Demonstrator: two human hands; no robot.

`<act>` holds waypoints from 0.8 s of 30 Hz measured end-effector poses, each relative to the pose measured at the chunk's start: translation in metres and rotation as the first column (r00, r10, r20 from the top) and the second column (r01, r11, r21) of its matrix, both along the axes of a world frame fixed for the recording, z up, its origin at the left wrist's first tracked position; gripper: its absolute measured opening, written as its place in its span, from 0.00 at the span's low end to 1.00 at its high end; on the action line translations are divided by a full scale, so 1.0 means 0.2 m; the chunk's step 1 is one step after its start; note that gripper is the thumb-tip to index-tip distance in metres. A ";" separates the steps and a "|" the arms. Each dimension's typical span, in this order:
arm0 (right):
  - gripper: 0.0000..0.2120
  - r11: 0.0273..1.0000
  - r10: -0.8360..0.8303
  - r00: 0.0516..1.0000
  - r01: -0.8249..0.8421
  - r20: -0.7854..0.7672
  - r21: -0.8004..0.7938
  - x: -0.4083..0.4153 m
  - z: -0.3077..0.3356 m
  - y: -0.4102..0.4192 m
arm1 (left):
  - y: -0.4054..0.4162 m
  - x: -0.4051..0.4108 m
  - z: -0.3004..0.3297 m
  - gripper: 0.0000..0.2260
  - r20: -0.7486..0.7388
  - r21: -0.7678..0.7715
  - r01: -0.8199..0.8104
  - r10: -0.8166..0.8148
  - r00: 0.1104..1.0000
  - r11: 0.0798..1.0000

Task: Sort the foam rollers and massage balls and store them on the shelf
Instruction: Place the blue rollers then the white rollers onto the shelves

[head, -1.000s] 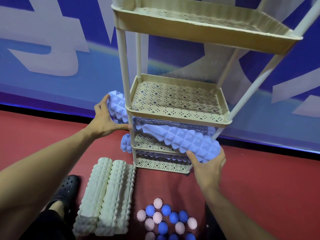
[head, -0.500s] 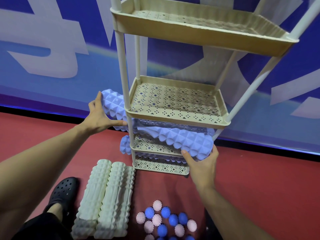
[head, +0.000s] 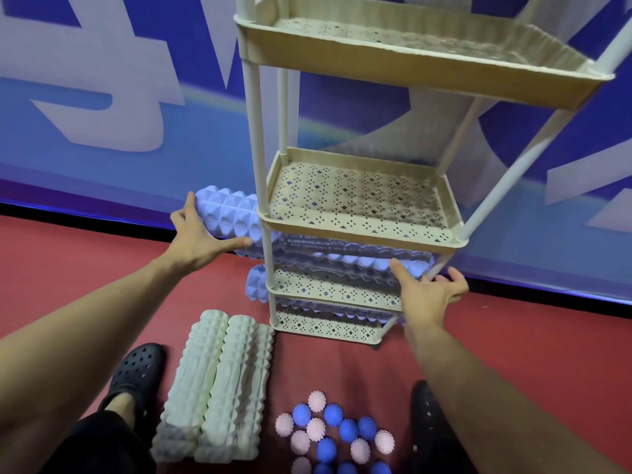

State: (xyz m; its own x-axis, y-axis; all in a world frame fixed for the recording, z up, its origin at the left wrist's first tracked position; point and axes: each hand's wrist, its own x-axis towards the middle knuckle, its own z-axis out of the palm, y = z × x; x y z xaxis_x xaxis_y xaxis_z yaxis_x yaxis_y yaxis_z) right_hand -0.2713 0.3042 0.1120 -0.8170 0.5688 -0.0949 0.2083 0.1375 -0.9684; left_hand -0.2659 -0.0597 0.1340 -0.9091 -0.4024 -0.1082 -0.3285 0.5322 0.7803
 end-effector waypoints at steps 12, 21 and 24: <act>0.39 0.974 0.212 0.973 -0.203 0.093 -0.105 -0.10 -0.05 0.16 | 0.02 -0.03 0.04 0.62 0.053 -0.004 -0.010 0.010 0.999 1.000; 0.38 0.929 0.370 0.922 -0.365 0.115 -0.063 -0.19 -0.04 0.28 | 0.07 -0.01 0.02 0.60 0.014 -0.007 0.018 -0.018 1.000 1.000; 0.35 0.931 0.363 0.930 -0.359 0.062 -0.064 -0.18 0.01 0.29 | 0.11 0.01 0.01 0.60 0.005 -0.009 0.065 -0.064 0.998 0.998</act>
